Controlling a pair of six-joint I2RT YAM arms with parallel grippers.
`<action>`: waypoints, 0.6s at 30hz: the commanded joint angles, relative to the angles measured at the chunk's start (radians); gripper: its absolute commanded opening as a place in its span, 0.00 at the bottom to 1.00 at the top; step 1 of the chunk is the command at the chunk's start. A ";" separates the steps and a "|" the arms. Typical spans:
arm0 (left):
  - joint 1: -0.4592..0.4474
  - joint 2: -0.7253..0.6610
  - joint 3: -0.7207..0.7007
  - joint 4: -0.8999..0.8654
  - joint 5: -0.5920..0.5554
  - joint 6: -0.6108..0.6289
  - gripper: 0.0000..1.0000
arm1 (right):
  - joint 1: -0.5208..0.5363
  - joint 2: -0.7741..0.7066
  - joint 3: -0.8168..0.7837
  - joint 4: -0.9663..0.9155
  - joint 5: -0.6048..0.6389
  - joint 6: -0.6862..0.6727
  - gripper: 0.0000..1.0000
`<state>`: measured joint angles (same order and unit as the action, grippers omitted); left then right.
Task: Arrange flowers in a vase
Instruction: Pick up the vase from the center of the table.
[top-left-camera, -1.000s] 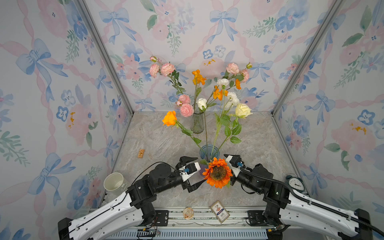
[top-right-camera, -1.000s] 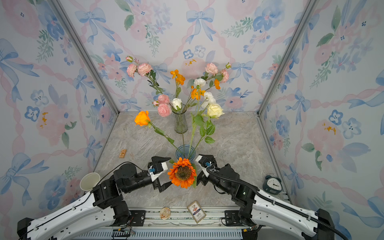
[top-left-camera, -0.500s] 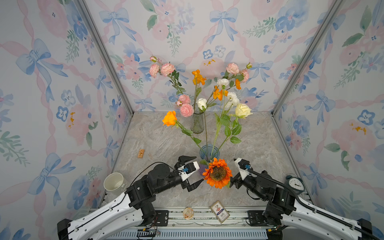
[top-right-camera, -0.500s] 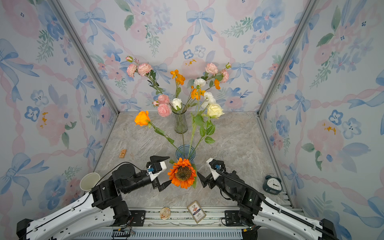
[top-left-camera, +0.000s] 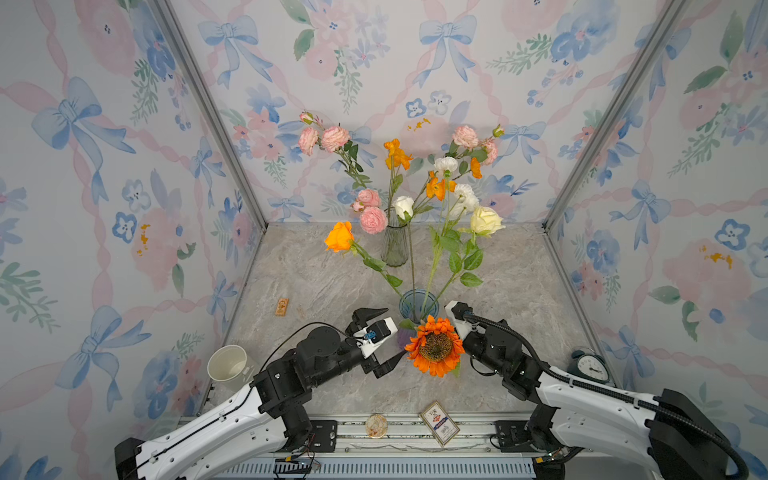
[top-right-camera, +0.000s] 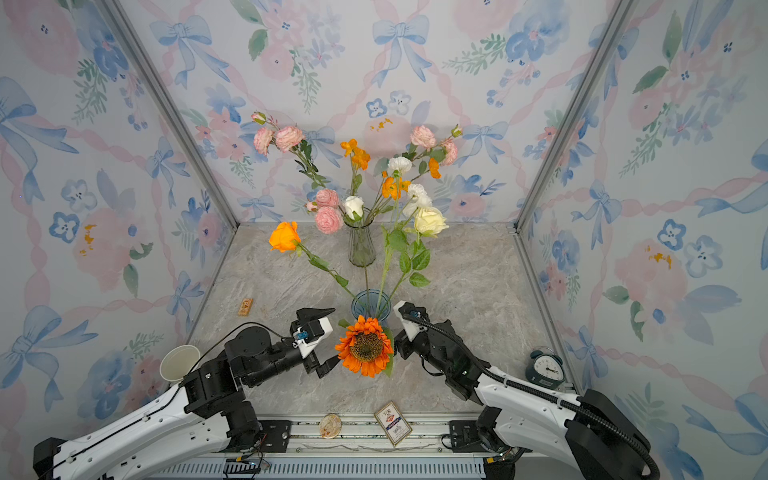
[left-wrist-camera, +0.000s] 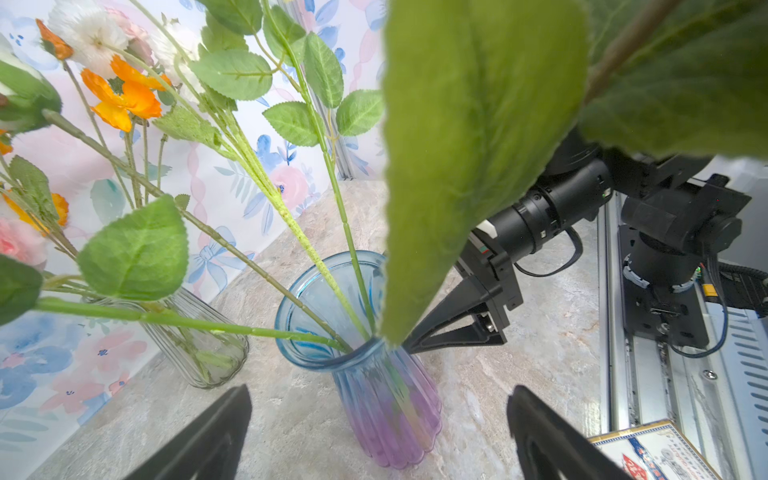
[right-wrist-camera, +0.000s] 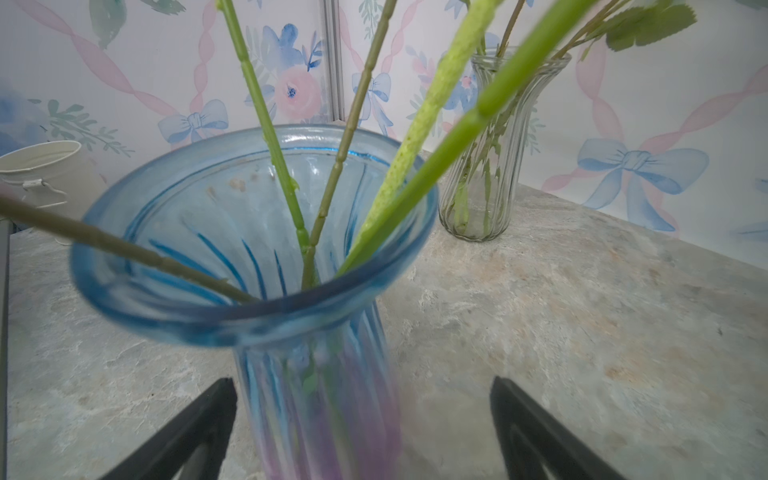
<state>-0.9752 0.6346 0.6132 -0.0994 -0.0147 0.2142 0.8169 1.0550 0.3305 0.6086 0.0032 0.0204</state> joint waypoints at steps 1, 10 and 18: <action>0.010 0.012 -0.008 0.021 0.002 -0.012 0.98 | -0.019 0.066 0.044 0.183 -0.118 0.026 0.97; 0.017 0.018 -0.010 0.021 0.009 -0.009 0.98 | -0.020 0.244 0.098 0.321 -0.167 0.038 0.97; 0.019 0.029 -0.009 0.020 0.015 -0.008 0.98 | -0.017 0.335 0.135 0.393 -0.174 0.030 0.98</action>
<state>-0.9630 0.6624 0.6132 -0.0990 -0.0109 0.2146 0.8055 1.3720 0.4339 0.9215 -0.1577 0.0425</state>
